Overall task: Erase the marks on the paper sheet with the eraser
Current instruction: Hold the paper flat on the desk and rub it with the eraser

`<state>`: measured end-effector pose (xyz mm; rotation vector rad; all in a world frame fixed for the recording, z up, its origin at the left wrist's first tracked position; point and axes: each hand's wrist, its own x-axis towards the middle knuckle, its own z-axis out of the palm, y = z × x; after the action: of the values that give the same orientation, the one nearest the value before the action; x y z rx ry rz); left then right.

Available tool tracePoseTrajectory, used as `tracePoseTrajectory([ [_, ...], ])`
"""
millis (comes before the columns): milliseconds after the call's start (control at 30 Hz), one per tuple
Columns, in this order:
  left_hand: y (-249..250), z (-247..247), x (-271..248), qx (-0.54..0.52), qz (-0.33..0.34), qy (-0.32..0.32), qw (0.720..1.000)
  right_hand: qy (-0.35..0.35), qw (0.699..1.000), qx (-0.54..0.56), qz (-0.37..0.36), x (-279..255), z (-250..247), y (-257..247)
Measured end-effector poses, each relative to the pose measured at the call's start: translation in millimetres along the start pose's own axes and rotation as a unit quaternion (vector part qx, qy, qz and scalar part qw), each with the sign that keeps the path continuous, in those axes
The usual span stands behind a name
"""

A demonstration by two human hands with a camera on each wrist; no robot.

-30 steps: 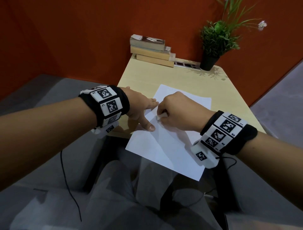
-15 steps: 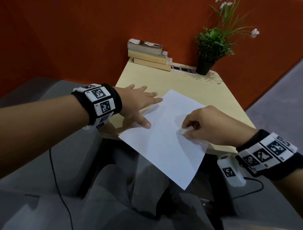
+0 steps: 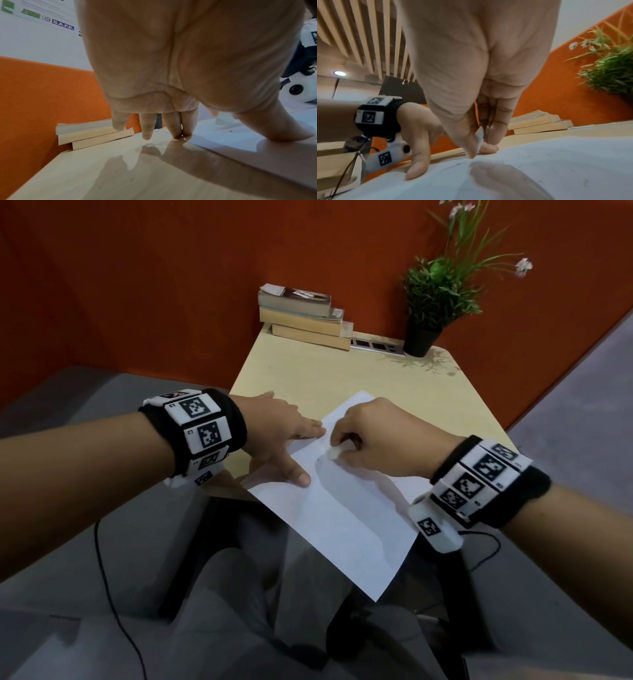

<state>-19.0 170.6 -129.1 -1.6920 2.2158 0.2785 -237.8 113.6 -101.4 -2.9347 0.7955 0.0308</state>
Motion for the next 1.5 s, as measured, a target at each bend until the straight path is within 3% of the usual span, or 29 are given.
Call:
tracePoseTrajectory([
  [200, -4.6, 5.7, 2.7, -0.021, -0.001, 0.002, 1.000, 0.007, 1.000, 0.020, 0.012, 19.1, 8.8, -2.4],
  [367, -1.8, 5.4, 0.0, -0.024, 0.004, 0.006, 1.000, -0.057, 0.998, 0.037, -0.009, 20.4, -1.5, -0.7],
  [533, -4.6, 7.6, 2.9, -0.024, 0.004, 0.008, 1.000, -0.009, 0.999, 0.035, 0.012, 26.5, 3.3, -2.5],
  [667, -5.2, 8.4, 3.9, -0.018, 0.002, 0.007, 1.000, -0.067, 0.996, 0.050, 0.002, 19.2, -3.0, -3.2],
  [833, -3.3, 4.9, 2.0, -0.026, -0.019, 0.000, 0.999, -0.008, 0.999, 0.042, 0.029, 21.0, 3.6, -0.1],
  [967, -3.8, 6.4, 3.9, -0.021, -0.016, -0.005, 1.000, -0.062, 0.997, 0.048, -0.004, 13.0, 1.2, -7.0],
  [1133, -2.5, 4.2, 4.9, -0.008, -0.020, -0.009, 1.000, 0.000, 1.000, 0.008, -0.004, 14.9, 6.9, -3.3],
  [1300, -3.1, 4.1, 5.8, -0.004, -0.024, -0.017, 1.000, -0.043, 0.998, 0.007, -0.048, 4.6, 2.0, -8.9],
  [1500, -1.4, 3.5, 2.8, -0.012, -0.030, -0.019, 0.999, -0.016, 0.999, -0.015, -0.028, 4.0, 5.4, -11.4],
])
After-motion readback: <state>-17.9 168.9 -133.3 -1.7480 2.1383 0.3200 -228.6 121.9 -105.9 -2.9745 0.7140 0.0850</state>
